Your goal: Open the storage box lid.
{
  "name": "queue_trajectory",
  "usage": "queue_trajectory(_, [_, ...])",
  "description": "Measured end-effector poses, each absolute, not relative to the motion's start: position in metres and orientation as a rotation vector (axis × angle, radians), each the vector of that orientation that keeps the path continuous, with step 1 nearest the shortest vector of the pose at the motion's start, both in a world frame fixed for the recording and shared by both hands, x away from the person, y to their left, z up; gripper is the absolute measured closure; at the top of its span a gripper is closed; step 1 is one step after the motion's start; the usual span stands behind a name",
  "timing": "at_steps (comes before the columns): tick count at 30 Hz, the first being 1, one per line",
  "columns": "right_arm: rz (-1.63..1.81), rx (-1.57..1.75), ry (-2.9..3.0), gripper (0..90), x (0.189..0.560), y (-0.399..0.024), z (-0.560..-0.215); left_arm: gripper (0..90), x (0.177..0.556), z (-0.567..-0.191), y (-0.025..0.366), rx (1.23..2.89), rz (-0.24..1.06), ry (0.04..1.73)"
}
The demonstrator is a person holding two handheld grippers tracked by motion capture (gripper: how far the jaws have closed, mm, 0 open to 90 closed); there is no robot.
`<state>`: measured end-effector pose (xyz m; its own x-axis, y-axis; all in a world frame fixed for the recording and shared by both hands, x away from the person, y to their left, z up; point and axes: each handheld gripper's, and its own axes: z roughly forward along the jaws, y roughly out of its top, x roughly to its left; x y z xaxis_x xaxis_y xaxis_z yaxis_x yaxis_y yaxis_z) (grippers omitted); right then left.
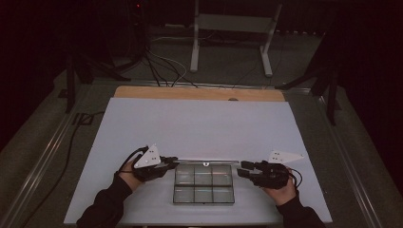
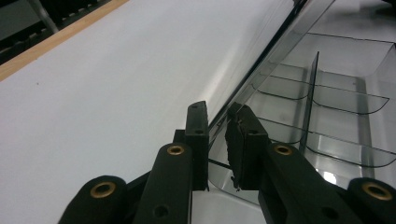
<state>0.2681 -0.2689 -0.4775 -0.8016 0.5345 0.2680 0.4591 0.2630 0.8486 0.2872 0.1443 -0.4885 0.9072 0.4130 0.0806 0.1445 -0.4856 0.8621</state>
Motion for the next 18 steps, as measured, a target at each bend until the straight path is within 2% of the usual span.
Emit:
queue_trajectory(6, [1.595,0.967,2.443,59.7,0.276,-0.264,-0.480,80.7,0.288,-0.488,0.144,2.072,0.335,0.404])
queue_trajectory(18, [1.583,0.946,2.455,69.0,0.287,-0.252,-0.484,80.9,0.291,-0.488,0.144,2.067,0.324,0.416])
